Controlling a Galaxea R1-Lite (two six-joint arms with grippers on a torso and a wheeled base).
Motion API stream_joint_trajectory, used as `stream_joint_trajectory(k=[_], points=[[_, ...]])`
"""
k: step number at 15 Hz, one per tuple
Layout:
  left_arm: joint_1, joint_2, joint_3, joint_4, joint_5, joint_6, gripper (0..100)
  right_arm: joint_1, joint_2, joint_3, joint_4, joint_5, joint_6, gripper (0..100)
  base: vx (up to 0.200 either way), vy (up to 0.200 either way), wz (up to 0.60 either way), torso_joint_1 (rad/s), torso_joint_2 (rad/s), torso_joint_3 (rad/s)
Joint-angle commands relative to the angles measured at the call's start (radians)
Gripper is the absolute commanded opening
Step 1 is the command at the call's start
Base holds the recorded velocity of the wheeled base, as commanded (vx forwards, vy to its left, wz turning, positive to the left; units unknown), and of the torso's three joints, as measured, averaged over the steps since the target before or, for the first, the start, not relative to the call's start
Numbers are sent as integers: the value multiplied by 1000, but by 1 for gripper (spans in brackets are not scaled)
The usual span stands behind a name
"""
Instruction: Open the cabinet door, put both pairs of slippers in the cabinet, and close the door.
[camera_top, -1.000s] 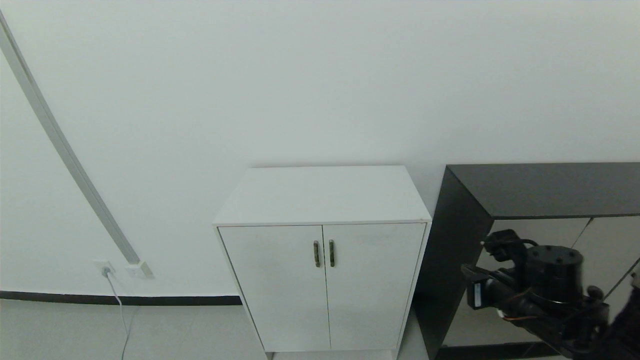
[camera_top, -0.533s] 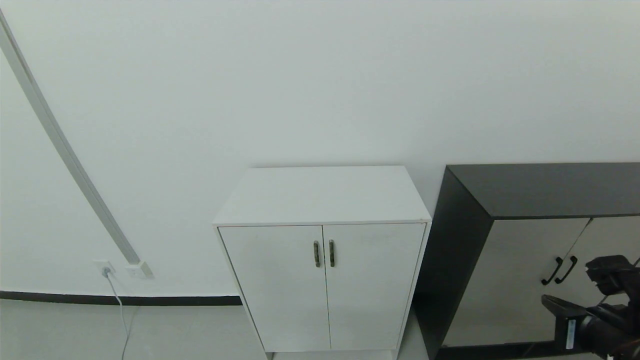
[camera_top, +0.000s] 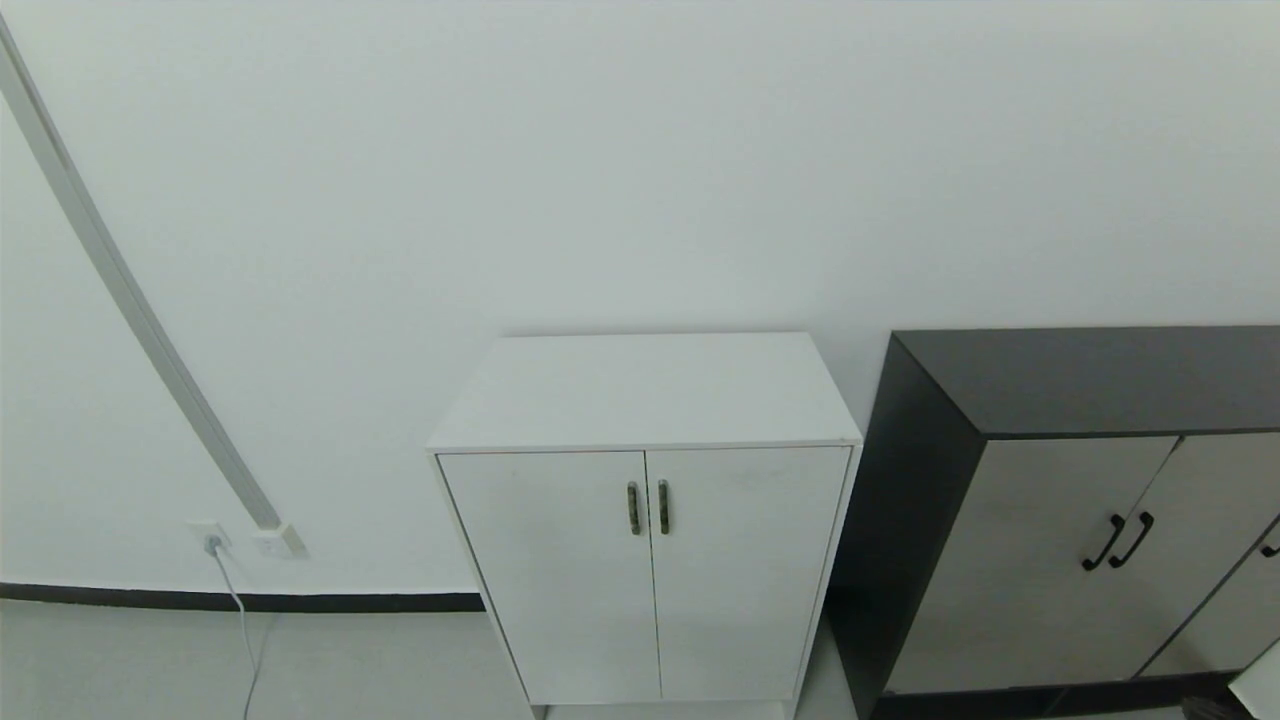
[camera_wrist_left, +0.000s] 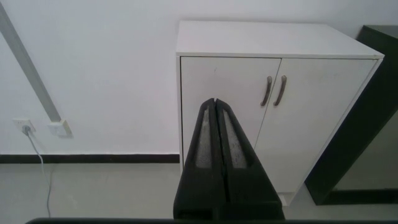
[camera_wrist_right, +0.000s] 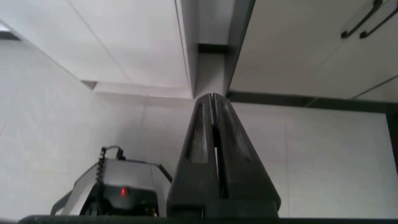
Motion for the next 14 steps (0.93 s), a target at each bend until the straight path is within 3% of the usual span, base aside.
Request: stream_joint_trajectory(k=[1,7,14], points=[[1,1,0,0,1,-1,0,1,-208,0,163,53,-4,0,0,0,0,0,0,0],[1,1,0,0,1,-1,0,16,-329,0,361,83,-4,0,0,0,0,0,0,0],[1,1,0,0,1,-1,0,33,-383,0,415,85,-7,0,0,0,0,0,0,0]])
